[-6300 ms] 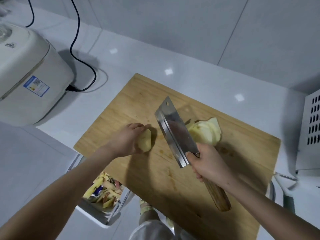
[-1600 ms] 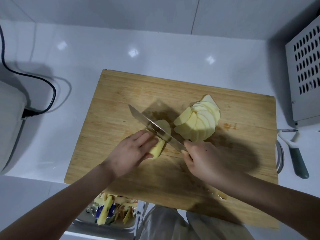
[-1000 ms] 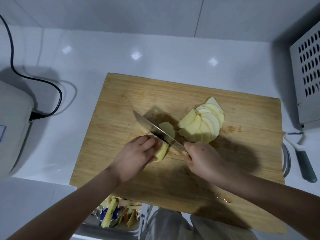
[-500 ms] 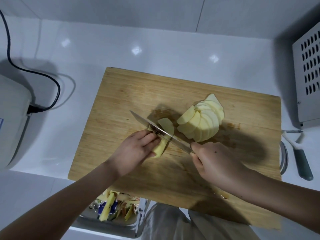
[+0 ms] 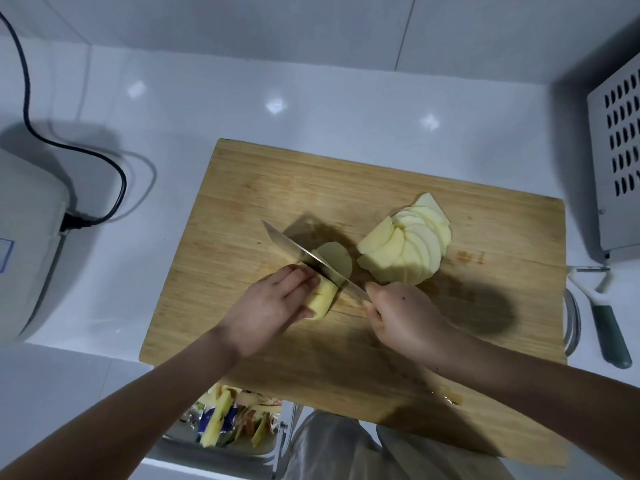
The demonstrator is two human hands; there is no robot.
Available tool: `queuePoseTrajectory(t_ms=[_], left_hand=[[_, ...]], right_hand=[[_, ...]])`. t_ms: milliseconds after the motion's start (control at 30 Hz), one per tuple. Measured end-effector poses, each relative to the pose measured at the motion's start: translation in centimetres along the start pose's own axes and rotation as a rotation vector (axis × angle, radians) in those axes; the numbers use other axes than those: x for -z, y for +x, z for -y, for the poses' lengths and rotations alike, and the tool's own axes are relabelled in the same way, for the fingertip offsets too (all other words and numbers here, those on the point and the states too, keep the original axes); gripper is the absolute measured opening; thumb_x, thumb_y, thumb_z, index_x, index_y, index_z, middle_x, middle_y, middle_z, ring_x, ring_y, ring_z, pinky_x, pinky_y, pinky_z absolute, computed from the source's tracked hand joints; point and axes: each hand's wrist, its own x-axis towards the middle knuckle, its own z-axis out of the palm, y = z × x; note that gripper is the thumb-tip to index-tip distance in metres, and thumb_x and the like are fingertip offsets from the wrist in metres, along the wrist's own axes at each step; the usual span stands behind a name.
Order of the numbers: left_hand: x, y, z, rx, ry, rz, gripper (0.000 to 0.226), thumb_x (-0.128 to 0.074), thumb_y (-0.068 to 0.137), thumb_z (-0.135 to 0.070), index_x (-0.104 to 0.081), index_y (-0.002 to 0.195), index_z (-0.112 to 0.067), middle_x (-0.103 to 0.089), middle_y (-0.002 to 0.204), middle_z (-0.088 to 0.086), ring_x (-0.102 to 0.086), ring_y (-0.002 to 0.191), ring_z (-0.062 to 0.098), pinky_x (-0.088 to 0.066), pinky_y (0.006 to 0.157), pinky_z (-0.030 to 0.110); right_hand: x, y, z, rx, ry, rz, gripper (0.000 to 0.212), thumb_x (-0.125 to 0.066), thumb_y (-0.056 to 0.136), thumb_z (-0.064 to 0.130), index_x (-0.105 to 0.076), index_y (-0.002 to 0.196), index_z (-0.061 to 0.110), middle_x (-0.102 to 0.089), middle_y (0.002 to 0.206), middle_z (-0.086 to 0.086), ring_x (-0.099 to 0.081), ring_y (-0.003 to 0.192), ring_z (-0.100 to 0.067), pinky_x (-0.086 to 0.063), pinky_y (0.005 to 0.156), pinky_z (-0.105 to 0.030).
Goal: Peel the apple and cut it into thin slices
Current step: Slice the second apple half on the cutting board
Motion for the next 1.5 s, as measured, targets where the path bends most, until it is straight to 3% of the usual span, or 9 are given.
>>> queuePoseTrajectory(t_ms=[167, 300, 533, 600, 700, 867, 1067, 1200, 1500], left_hand=[[0.0, 0.0, -0.2, -0.016, 0.041, -0.011, 0.045, -0.050, 0.087, -0.032, -0.064, 0.112, 0.002, -0.065, 0.113, 0.017, -0.059, 0.106, 0.028, -0.051, 0.090, 0.036], [0.1, 0.2, -0.3, -0.023, 0.073, 0.000, 0.045, -0.048, 0.087, -0.033, -0.066, 0.109, 0.003, -0.066, 0.111, 0.018, -0.064, 0.102, 0.032, -0.054, 0.086, 0.039], [0.2, 0.3, -0.4, -0.031, 0.092, -0.018, 0.045, -0.047, 0.086, -0.033, -0.067, 0.108, 0.001, -0.066, 0.110, 0.017, -0.064, 0.101, 0.029, -0.053, 0.084, 0.035], [0.1, 0.3, -0.3, -0.037, 0.085, -0.026, 0.045, -0.047, 0.086, -0.032, -0.066, 0.110, 0.001, -0.066, 0.110, 0.016, -0.063, 0.102, 0.028, -0.053, 0.085, 0.034], [-0.1, 0.2, -0.2, -0.033, 0.076, -0.044, 0.045, -0.048, 0.086, -0.032, -0.066, 0.112, 0.001, -0.066, 0.111, 0.016, -0.058, 0.106, 0.026, -0.052, 0.086, 0.034], [-0.3, -0.3, -0.4, -0.028, 0.065, -0.076, 0.045, -0.049, 0.087, -0.029, -0.061, 0.116, 0.003, -0.063, 0.113, 0.019, -0.048, 0.109, 0.025, -0.054, 0.083, 0.033], [-1.1, -0.8, -0.4, 0.007, 0.062, -0.068, 0.043, -0.049, 0.090, -0.028, -0.061, 0.117, 0.003, -0.063, 0.116, 0.019, -0.055, 0.111, 0.030, -0.053, 0.090, 0.041], [-1.0, -0.8, -0.4, 0.011, 0.067, -0.069, 0.044, -0.049, 0.088, -0.030, -0.062, 0.116, 0.002, -0.063, 0.116, 0.019, -0.058, 0.109, 0.031, -0.054, 0.089, 0.041], [-1.0, -0.6, -0.5, -0.010, 0.070, -0.108, 0.043, -0.049, 0.087, -0.028, -0.063, 0.113, 0.003, -0.064, 0.113, 0.019, -0.048, 0.111, 0.026, -0.052, 0.090, 0.038]], right_hand=[[1.6, -2.3, 0.1, 0.012, -0.022, -0.033, 0.016, -0.037, 0.099, 0.022, -0.053, 0.098, 0.017, -0.033, 0.057, 0.012, -0.034, 0.046, -0.004, -0.022, 0.041, -0.020], [2.6, -3.4, 0.3, 0.039, -0.042, -0.019, 0.018, -0.036, 0.099, 0.021, -0.053, 0.105, 0.016, -0.035, 0.058, 0.012, -0.036, 0.047, -0.004, -0.027, 0.042, -0.018], [2.7, -3.0, 0.6, 0.045, -0.010, -0.020, 0.012, -0.040, 0.097, 0.017, -0.050, 0.090, 0.017, -0.036, 0.058, 0.012, -0.039, 0.047, -0.005, -0.026, 0.042, -0.017], [2.3, -2.1, 0.6, 0.036, -0.006, -0.010, 0.020, -0.041, 0.096, 0.014, -0.040, 0.076, 0.016, -0.041, 0.059, 0.007, -0.047, 0.052, -0.011, -0.039, 0.046, -0.025], [1.2, -0.3, 0.8, 0.026, 0.034, 0.008, 0.034, -0.042, 0.095, 0.010, -0.030, 0.064, 0.021, -0.039, 0.058, 0.006, -0.040, 0.049, -0.008, -0.035, 0.046, -0.023], [-0.1, 0.5, 0.6, 0.010, 0.066, -0.012, 0.015, -0.044, 0.095, 0.012, -0.045, 0.080, 0.016, -0.038, 0.058, 0.010, -0.035, 0.047, -0.002, -0.029, 0.042, -0.017], [1.1, -1.3, 0.2, 0.013, 0.059, -0.090, 0.019, -0.042, 0.097, 0.021, -0.049, 0.080, 0.017, -0.046, 0.059, 0.010, -0.044, 0.047, -0.003, -0.030, 0.040, -0.018], [2.4, -2.6, 0.3, 0.036, 0.026, -0.075, 0.021, -0.040, 0.098, 0.024, -0.037, 0.076, 0.023, -0.040, 0.056, 0.013, -0.038, 0.044, -0.001, -0.024, 0.039, -0.017], [2.7, -2.2, 0.5, 0.025, -0.003, -0.035, 0.033, -0.044, 0.095, 0.015, -0.033, 0.064, 0.023, -0.038, 0.056, 0.012, -0.036, 0.046, -0.002, -0.023, 0.040, -0.017]])
